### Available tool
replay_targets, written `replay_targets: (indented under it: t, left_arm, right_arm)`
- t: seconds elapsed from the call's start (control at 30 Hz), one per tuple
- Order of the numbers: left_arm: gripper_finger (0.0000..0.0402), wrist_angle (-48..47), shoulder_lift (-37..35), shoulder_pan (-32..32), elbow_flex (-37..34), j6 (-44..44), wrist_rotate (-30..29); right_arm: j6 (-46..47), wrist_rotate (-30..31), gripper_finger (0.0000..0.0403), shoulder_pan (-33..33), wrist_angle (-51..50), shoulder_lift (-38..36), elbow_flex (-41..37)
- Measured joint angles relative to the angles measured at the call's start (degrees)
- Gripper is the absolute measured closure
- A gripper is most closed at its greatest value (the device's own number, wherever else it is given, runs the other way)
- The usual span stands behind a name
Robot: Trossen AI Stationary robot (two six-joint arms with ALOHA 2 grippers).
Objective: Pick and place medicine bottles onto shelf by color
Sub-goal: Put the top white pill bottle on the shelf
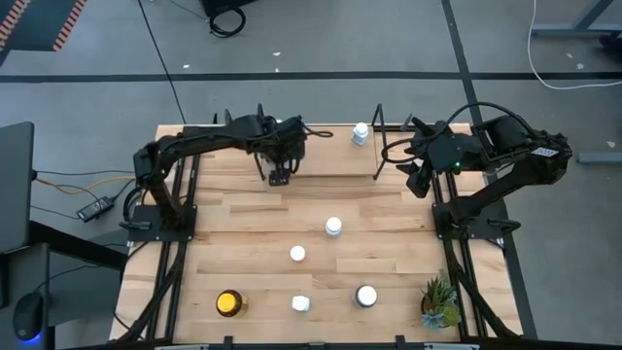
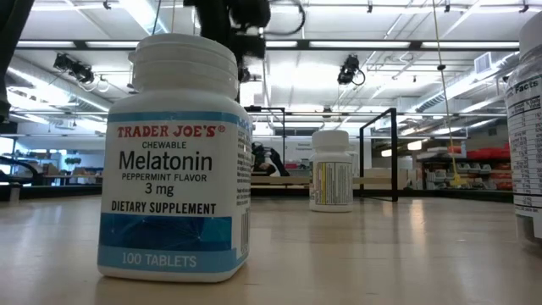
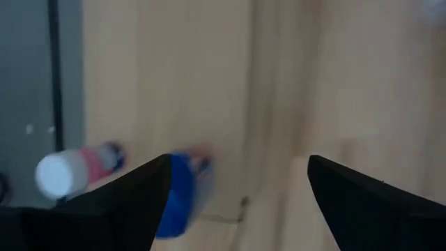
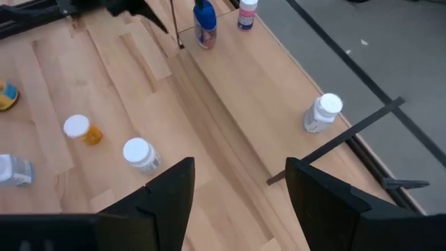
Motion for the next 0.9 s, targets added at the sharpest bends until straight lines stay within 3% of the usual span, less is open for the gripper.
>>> replay_targets:
  t: [0.13,0.3,0.6,0.9]
  left_arm:
    - [0.0059,0.73,-0.02,-5.04,2.70,-6.53,5.72]
    - [0.0059,5.52,0.11,-12.51,2.71,-12.07,7.44]
    - [0.0064,20.63,4.19,-22.21,2.69,-18.72,4.23]
    - [0.0065,25.10,12.03,-25.31,2.65,-22.44,2.47]
  right_arm:
    - [1.36,-1.90,0.0172,0.00,-1.04,0.00,0.00]
    - [3.41,-6.43,0.0172,0.17,-2.28,0.00,0.00]
    - [3.03,-9.90,0.0172,5.68,-3.98,0.00,0.00]
    - [5.40,-9.88,0.0172,11.94,-4.21,0.00,0.00]
